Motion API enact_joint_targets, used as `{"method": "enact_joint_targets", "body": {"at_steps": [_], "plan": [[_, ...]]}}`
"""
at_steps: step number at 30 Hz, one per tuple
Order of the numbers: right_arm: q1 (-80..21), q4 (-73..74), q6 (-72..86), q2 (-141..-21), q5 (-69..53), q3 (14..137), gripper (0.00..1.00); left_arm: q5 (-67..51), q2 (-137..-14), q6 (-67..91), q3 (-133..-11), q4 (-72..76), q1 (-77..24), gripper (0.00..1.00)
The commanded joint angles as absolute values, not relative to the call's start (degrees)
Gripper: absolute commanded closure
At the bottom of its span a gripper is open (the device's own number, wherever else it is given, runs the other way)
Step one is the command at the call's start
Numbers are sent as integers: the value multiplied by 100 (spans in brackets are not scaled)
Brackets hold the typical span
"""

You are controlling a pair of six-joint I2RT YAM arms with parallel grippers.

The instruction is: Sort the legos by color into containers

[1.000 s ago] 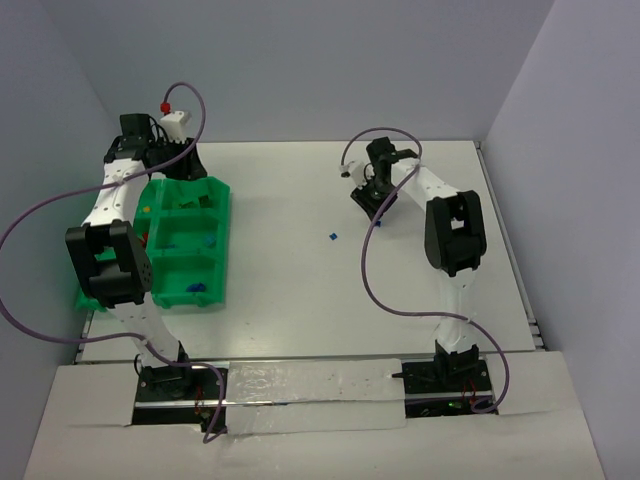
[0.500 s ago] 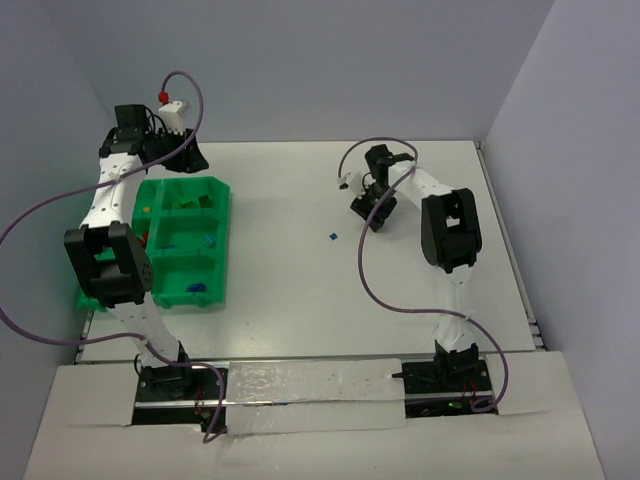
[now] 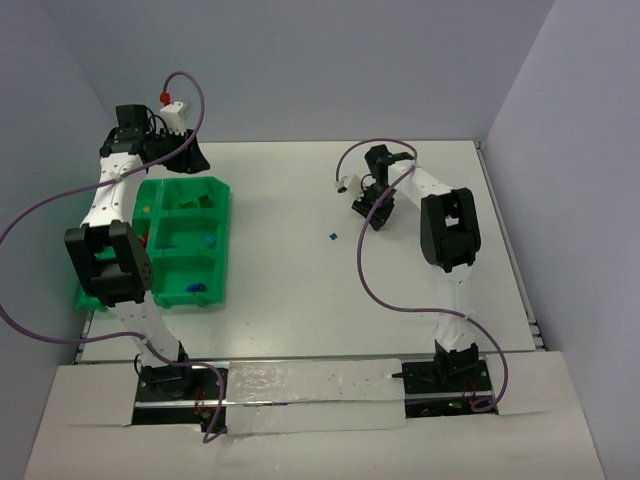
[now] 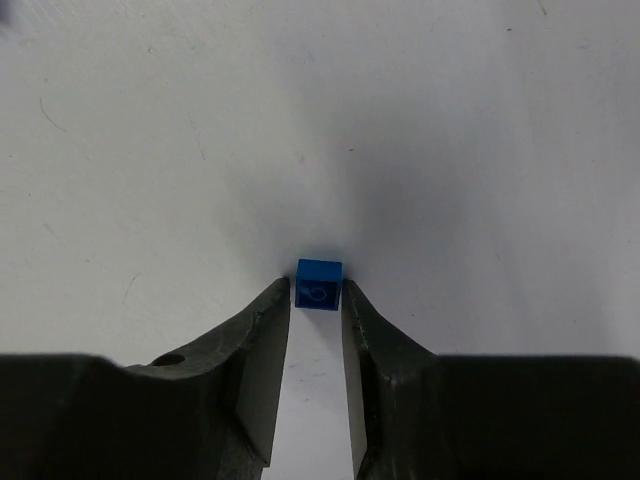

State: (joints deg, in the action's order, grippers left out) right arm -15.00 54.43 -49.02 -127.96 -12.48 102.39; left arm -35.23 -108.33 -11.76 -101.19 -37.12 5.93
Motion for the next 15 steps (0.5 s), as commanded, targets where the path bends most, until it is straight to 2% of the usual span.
{"method": "enact_joint_targets", "body": {"at_steps": [1,8,15], "plan": [[-1484,5585,-5037,-12860,-1318,10322,73,-3740,-10716,-1265,-10221,-3601,563,51],[-1412,5623,-4463,-12497,-1793,10492,88,-4073,-10455,-1254,-9872,-3263,545,51],[-1333,6173,-3951,-11906,-4832,11095,93,-5490,-9589,-1485,-8678,-2253,310,48]]}}
